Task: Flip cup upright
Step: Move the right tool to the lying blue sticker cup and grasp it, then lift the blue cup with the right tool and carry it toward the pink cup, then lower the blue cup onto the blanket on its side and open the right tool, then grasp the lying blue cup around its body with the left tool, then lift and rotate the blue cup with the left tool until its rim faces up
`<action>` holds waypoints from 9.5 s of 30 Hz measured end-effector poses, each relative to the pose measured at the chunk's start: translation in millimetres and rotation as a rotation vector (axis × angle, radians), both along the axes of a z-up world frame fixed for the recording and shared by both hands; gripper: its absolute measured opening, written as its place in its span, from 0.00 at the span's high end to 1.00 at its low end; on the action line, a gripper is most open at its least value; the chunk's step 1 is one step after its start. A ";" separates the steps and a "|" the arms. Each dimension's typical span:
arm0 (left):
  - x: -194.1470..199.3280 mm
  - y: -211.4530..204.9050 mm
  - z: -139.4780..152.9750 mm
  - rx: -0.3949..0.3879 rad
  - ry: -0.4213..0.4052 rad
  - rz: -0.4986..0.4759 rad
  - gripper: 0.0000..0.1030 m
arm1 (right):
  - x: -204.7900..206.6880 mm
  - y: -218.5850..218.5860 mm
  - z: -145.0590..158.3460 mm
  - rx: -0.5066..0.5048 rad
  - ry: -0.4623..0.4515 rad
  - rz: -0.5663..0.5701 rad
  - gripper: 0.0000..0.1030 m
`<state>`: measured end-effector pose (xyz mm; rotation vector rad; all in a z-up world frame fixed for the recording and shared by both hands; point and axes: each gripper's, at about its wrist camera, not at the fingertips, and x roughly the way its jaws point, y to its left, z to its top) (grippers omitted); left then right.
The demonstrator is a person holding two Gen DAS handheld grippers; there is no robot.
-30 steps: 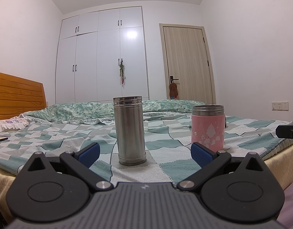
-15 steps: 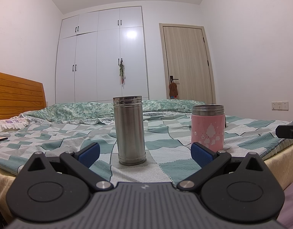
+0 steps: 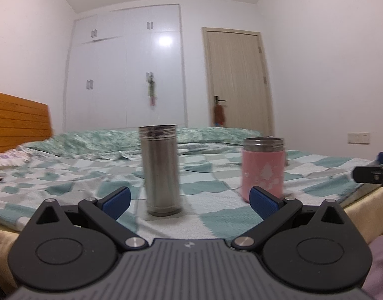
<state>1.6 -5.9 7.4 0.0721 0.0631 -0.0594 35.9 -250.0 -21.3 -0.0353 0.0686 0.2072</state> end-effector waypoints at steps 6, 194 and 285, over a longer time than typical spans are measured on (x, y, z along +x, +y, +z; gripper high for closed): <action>8.8 -13.8 35.0 0.008 0.011 -0.058 0.00 | 8.9 -16.3 13.8 0.014 0.014 0.005 0.00; 164.6 -259.9 28.2 1.018 0.560 -0.735 0.00 | 48.1 -145.4 33.0 0.047 0.440 -0.119 0.00; 242.3 -240.3 31.1 0.092 1.131 -0.121 0.15 | 116.0 -191.2 54.9 -0.109 0.335 0.011 0.00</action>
